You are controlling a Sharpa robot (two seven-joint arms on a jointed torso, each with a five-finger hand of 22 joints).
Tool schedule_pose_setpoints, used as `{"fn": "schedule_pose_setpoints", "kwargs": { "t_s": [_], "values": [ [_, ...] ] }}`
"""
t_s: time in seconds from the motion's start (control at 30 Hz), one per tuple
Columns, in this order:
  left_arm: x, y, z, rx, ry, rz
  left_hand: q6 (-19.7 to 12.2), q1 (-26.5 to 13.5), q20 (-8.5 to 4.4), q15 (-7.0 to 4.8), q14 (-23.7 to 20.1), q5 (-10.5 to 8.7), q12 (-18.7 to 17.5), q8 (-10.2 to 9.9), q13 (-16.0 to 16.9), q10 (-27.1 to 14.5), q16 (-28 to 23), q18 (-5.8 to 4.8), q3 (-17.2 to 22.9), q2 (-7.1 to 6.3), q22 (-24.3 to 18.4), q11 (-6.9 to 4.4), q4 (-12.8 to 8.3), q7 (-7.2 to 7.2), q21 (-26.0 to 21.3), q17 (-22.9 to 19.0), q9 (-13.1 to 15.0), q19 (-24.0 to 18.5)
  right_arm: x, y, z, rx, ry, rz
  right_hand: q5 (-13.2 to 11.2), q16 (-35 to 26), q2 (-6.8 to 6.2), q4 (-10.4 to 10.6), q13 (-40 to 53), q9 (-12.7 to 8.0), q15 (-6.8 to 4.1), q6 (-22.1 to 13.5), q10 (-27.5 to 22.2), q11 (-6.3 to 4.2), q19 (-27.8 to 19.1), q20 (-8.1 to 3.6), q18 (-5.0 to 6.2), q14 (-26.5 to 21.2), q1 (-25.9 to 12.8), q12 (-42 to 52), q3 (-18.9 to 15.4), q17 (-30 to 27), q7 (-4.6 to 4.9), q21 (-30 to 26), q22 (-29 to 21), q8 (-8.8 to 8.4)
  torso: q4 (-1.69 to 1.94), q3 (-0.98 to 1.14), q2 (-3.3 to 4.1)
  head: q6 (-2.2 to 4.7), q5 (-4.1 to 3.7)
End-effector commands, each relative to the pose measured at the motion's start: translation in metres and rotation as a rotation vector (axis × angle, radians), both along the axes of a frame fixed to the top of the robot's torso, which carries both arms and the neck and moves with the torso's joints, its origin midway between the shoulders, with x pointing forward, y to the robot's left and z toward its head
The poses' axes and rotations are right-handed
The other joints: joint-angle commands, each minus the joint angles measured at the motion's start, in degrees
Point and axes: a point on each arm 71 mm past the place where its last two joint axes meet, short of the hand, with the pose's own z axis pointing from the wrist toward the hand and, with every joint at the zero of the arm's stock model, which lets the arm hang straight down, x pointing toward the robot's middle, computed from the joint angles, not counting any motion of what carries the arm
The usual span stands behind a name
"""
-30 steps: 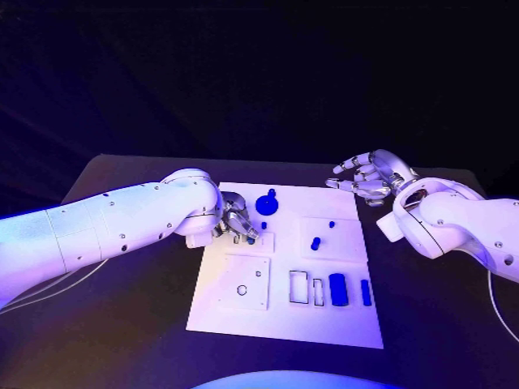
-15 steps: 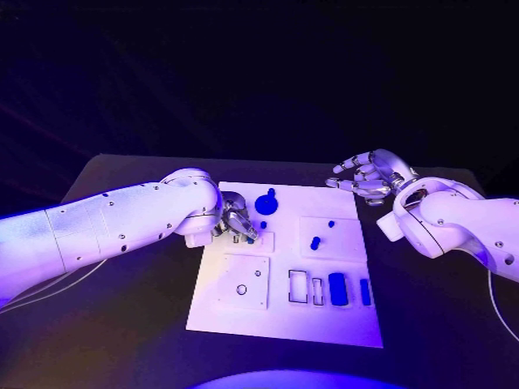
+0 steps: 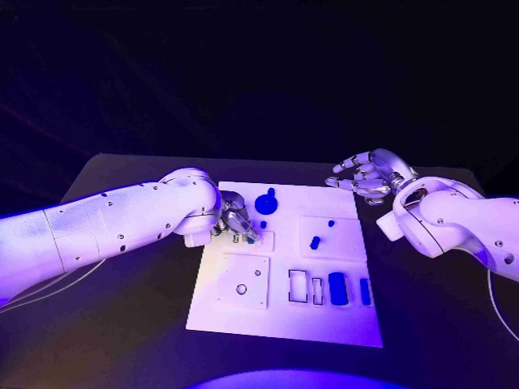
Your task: Assemble the parts on the task board
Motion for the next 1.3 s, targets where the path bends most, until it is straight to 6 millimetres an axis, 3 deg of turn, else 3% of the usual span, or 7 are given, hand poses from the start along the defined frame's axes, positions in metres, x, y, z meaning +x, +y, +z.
{"fn": "schedule_pose_setpoints", "kwargs": {
  "t_s": [0.03, 0.63, 1.07, 1.3],
  "values": [
    [-0.002, 0.0, -0.003, 0.013, 0.01, -0.011, 0.1, 0.1, -0.01, -0.22, 6.0, -0.73, 0.0, -0.2, 0.2, 0.0, 0.2, -1.15, -0.7, 0.44, 0.2, -0.26, 0.4, 0.28, -0.2, 15.1, 0.1, 0.3, -0.001, 0.001, 0.0, -0.006, -0.007, 0.017, -0.4, -0.4, 0.25, -0.1, -0.1, -0.1, -0.11, -0.2, -0.1, -0.06, -0.4, -0.16, 0.36, 4.3, -0.1, -0.3, 0.2, 8.2, -0.13, -0.2, 0.2, 0.18, -0.01, -0.01, 0.0, -0.03, 0.0],
    [-0.002, 0.002, -0.002, 0.017, -0.004, -0.003, 0.5, 0.2, 0.02, -0.19, 6.0, -2.37, 0.2, -0.5, 0.5, 0.2, 0.2, -1.16, -3.4, -0.07, 0.2, -0.24, 3.0, 0.31, -0.2, 15.1, 0.2, 0.4, 0.0, 0.0, 0.0, -0.005, -0.009, 0.015, -0.4, -0.4, 0.24, -0.1, -0.2, -0.1, -0.11, -0.2, -0.2, -0.06, -0.4, -0.17, 0.36, 4.3, -0.3, -0.3, 0.1, 8.2, -0.13, -0.3, 0.2, 0.21, -0.03, -0.01, 0.01, 0.07, -0.1],
    [-0.001, 0.005, 0.01, -0.001, -0.039, 0.022, -0.2, 0.3, 0.07, -0.12, 6.0, -6.13, -0.6, -0.6, -0.3, -0.4, 0.2, -1.1, -7.5, -0.4, 0.1, 0.0, 7.6, 0.65, -0.3, 15.1, 0.7, 0.3, 0.001, -0.001, -0.001, -0.008, -0.007, 0.012, -0.4, -0.4, 0.24, 0.0, -0.1, -0.1, -0.11, -0.2, -0.1, -0.06, -0.4, -0.17, 0.38, 4.3, -0.4, -0.3, 0.1, 8.1, -0.13, -0.3, 0.1, 0.25, 0.0, 0.07, -0.1, 0.35, 0.0],
    [0.0, 0.005, 0.019, -0.027, -0.043, 0.033, -0.7, -0.5, 0.21, 0.01, 6.0, -8.23, -0.8, -0.6, -0.6, -0.8, 0.2, -1.11, -9.8, 0.27, 0.2, 0.17, 7.7, 0.83, -0.3, 15.1, 1.0, 0.4, 0.001, -0.001, -0.001, -0.009, -0.006, 0.012, -0.4, -0.4, 0.24, 0.0, -0.1, -0.1, -0.11, -0.2, -0.1, -0.06, -0.4, -0.17, 0.38, 4.3, -0.4, -0.3, 0.1, 8.1, -0.13, -0.3, 0.1, 0.25, 0.0, 0.01, -0.06, 0.64, 0.14]
  ]
}}
